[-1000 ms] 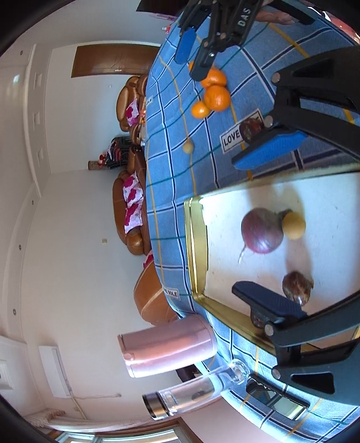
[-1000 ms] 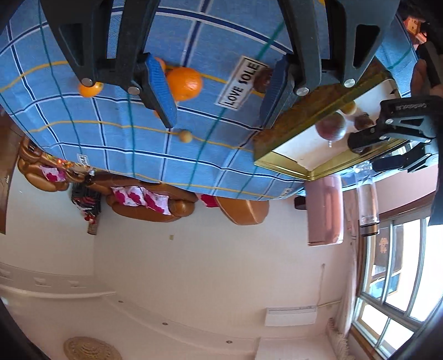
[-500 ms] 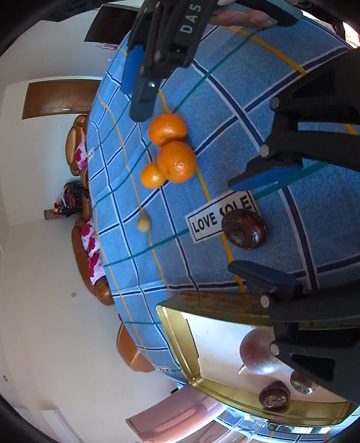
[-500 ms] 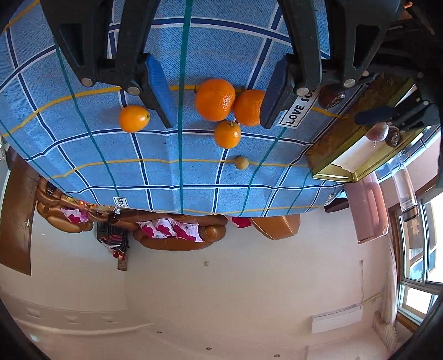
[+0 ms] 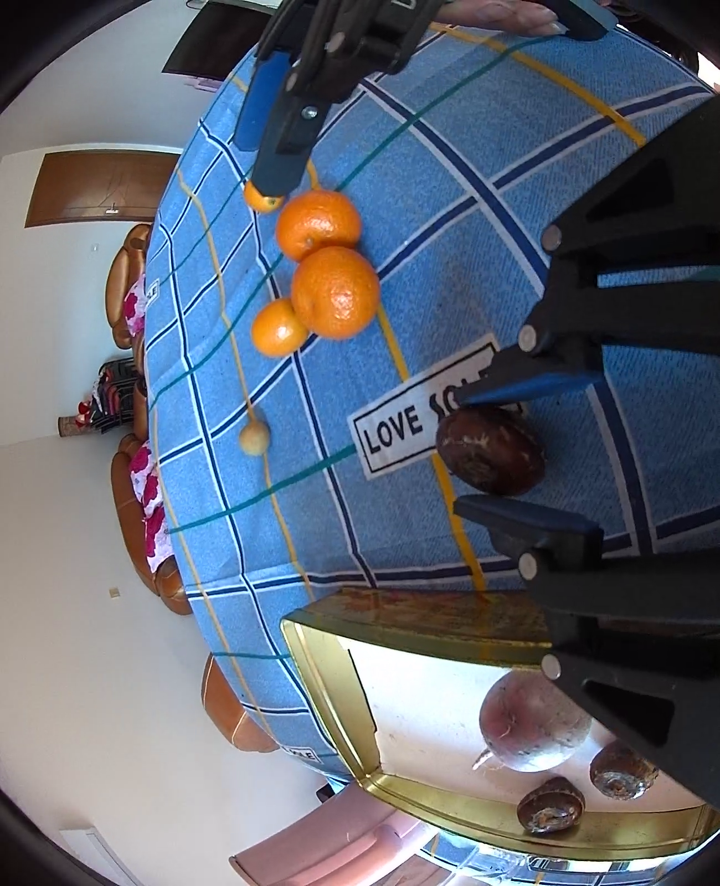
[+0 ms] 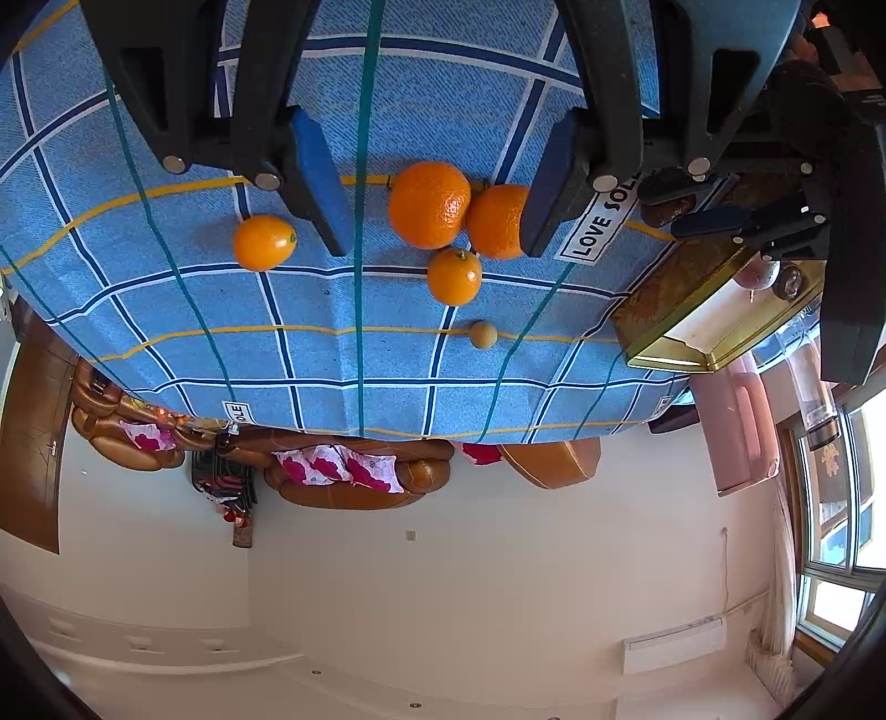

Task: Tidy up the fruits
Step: 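Grasp a large orange with the right tool while the left holds the brown fruit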

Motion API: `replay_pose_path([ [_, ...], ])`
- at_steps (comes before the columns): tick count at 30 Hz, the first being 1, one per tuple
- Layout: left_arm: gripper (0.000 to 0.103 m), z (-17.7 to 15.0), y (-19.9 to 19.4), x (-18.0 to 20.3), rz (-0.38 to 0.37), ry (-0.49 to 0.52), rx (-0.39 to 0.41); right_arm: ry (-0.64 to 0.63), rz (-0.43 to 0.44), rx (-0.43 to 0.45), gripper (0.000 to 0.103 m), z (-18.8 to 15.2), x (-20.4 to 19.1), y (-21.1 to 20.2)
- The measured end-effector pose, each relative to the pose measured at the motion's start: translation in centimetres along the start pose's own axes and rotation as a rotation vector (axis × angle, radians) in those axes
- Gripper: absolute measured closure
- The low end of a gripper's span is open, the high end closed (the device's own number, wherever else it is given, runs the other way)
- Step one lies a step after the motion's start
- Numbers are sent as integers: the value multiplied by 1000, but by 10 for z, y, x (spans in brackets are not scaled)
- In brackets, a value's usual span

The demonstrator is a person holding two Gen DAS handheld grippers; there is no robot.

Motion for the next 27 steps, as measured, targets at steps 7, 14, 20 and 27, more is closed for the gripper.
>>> replay_pose_path([
  [7, 69, -1, 2, -5, 7, -16, -8, 20, 10, -13, 39, -1, 4, 3],
  [14, 70, -1, -12, -10, -91, -46, 59, 76, 40, -18, 39, -2, 14, 5],
  [20, 70, 7, -19, -1, -111, -52, 96, 60, 44, -38, 39, -2, 10, 8],
  [27, 70, 27, -10, -4, -96, -85, 121, 78, 37, -114, 39, -5, 19, 24],
])
Point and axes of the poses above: each gripper's, at about its wrist camera, not at the fingertips, and y roughly the way its jaws point, x to its right, z to its top, the point moved 6 cm from there along y, roughly the way its jaws point, and after that the axes turned 6 degrees about -x, right-handed, at the moved point
